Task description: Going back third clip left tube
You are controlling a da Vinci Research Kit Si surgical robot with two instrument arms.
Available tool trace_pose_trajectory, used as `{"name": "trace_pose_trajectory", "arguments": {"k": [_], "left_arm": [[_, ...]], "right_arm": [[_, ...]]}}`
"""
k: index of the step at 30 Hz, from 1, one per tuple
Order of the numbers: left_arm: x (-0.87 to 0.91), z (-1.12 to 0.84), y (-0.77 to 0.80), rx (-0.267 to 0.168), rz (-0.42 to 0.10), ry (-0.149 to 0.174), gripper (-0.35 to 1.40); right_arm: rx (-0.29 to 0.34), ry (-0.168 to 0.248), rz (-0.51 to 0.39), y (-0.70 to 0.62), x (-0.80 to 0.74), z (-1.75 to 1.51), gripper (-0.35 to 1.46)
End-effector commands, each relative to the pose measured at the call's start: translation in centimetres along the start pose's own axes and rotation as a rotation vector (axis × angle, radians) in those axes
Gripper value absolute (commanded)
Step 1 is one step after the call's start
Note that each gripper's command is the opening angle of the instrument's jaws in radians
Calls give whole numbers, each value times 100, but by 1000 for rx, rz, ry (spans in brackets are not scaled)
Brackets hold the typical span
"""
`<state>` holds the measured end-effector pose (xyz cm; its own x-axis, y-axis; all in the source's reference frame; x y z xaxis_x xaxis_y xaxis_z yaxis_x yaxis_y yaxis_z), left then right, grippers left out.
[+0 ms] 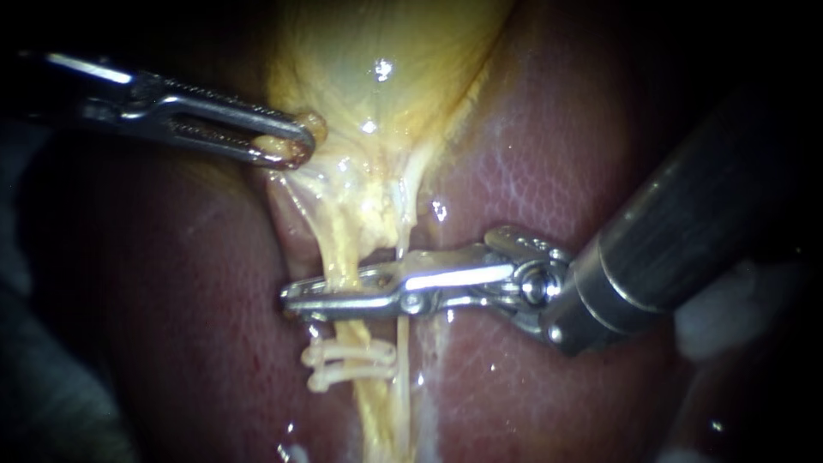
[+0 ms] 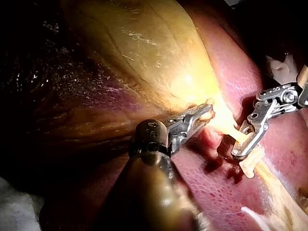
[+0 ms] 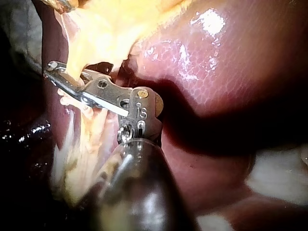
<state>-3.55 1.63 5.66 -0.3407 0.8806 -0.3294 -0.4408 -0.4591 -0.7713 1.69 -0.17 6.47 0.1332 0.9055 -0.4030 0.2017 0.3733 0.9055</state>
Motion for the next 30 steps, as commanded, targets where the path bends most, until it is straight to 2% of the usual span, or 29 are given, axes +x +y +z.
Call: {"name": "trace_pose_trajectory", "arguments": {"k": [1,2,3,5,7,11,14,18,21,25,30], "left_arm": [[0,0,0,0,0,0,-35],[0,0,0,0,0,0,-35],[0,0,0,0,0,0,-35],[0,0,0,0,0,0,-35],[0,0,0,0,0,0,-35],[0,0,0,0,0,0,-35],[0,0,-1,0,0,0,-35],[0,0,-1,0,0,0,-35],[0,0,-1,0,0,0,-35],[0,0,-1,0,1,0,-35],[-1,-1,-1,-1,1,0,-35]], "right_arm": [[0,0,0,0,0,0,-35],[-3,2,0,1,0,1,-26],[-14,9,-1,2,1,3,-5],[-44,13,-7,5,2,6,20],[-104,4,-32,9,4,10,39],[-210,-43,-57,19,5,11,48],[-240,-47,-84,24,5,3,49],[-272,-62,-114,25,4,-10,50],[-267,-74,-152,20,2,-19,50],[-253,-120,-270,4,2,-35,50],[-265,-222,-480,-33,10,-64,50]]}}
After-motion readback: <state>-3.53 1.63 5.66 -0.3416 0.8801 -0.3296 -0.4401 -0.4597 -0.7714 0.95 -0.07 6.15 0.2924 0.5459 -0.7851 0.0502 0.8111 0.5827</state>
